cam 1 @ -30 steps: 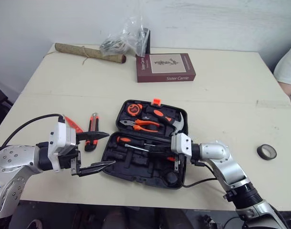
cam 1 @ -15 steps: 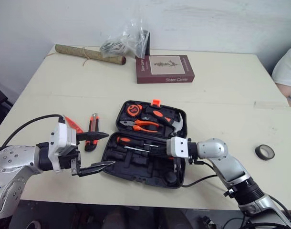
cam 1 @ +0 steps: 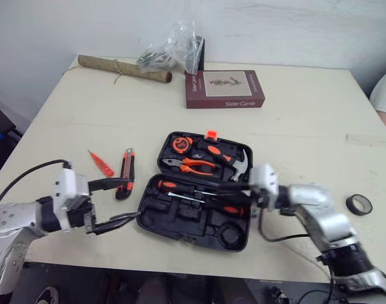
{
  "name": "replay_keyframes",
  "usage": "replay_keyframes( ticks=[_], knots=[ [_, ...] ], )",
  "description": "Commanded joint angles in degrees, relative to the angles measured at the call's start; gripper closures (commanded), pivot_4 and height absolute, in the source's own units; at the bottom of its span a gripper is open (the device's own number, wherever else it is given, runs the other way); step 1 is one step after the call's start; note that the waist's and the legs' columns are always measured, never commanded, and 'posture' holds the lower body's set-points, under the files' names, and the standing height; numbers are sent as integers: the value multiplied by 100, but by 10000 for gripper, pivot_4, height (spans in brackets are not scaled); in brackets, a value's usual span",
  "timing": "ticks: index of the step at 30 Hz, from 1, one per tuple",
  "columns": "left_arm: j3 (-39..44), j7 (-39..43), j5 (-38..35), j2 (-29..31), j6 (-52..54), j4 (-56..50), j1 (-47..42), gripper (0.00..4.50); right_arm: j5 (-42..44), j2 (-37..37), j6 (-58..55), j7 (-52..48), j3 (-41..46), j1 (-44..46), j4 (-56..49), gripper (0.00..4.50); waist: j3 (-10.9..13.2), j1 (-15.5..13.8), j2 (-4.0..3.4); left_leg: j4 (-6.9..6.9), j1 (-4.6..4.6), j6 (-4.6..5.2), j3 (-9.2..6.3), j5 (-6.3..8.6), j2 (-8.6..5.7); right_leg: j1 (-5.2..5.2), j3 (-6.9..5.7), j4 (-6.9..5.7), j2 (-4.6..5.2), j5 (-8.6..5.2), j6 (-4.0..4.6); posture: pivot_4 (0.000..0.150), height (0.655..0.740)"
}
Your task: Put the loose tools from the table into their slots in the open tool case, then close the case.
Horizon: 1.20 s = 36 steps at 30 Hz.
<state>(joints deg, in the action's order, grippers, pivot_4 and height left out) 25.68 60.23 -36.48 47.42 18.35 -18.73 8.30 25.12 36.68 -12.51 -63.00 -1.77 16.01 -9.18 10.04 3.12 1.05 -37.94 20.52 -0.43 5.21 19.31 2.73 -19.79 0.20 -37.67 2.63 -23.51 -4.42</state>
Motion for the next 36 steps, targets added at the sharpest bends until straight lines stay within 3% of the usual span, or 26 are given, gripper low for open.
replay_keyframes(
  ticks=[1, 3, 4, 9, 15, 22, 27, 32, 36],
  knots=[
    [1099, -10, 190, 85, -402, 808, 280, 0, 347, 588, -54, 1, 1205, -636, -383, 15051, 2, -5, -1, 3, 0, 1, 0, 0, 0, 0, 0, 3, 0, 0, 0, 1500, 7400],
    [1516, -13, 281, 157, -549, 1255, 409, 0, 335, 793, 302, -129, 1701, -1004, -322, 2674, 6, -5, 0, 10, 2, 7, 1, 5, -2, 3, -1, 19, 0, 0, 0, 1500, 7400],
    [1608, -6, 302, 171, -602, 1381, 429, 0, 342, 827, 448, -203, 1812, -1108, -295, 381, 8, -1, 1, 9, 2, 9, 1, 6, -2, 5, 0, 21, 0, 0, 0, 1500, 7400],
    [2581, -270, 749, 429, -1267, 3283, 627, 0, -22, 1176, 1852, -587, 3373, -2268, 1574, 381, 16, -5, 13, 7, -7, 23, 6, 14, -4, 18, 2, 29, 2, 0, -1, 1500, 7400],
    [2854, -703, 982, 591, -1489, 4260, 665, 0, -253, 1384, 2865, -565, 3863, -2577, 3263, 381, 23, 13, 14, 13, -22, 48, 13, 32, -4, 24, 7, 25, 7, 0, 0, 1500, 7400],
    [2686, -1924, 549, 310, 487, 2544, 576, 0, 194, 985, 2868, -811, 3396, -2211, 2802, 381, 24, 43, 13, 45, -35, 27, 15, 21, -3, 21, 9, 18, 7, 0, 0, 1500, 7400],
    [2349, -3463, -30, 50, 2561, 936, -182, 0, 484, 639, 2456, -791, 2784, -1682, 1957, 381, 26, 0, 11, 42, -33, -8, 13, -2, -5, 17, 8, 4, 6, 1, -1, 1500, 7400],
    [1833, -5326, -511, -708, 4269, -236, -1553, 0, 629, 466, 2133, -795, 2270, -1133, 1481, 381, 26, -66, 11, 22, -26, -8, 10, -3, -5, 18, 5, 1, 5, 1, -3, 1500, 7400],
    [1151, -6292, -266, -1486, 4934, -954, -2032, 0, 754, 405, 1944, -858, 2047, -858, 1302, 381, 27, -140, 15, -8, -17, -2, 9, -1, -4, 20, 7, -5, 2, 5, -10, 1500, 7400]
  ],
)
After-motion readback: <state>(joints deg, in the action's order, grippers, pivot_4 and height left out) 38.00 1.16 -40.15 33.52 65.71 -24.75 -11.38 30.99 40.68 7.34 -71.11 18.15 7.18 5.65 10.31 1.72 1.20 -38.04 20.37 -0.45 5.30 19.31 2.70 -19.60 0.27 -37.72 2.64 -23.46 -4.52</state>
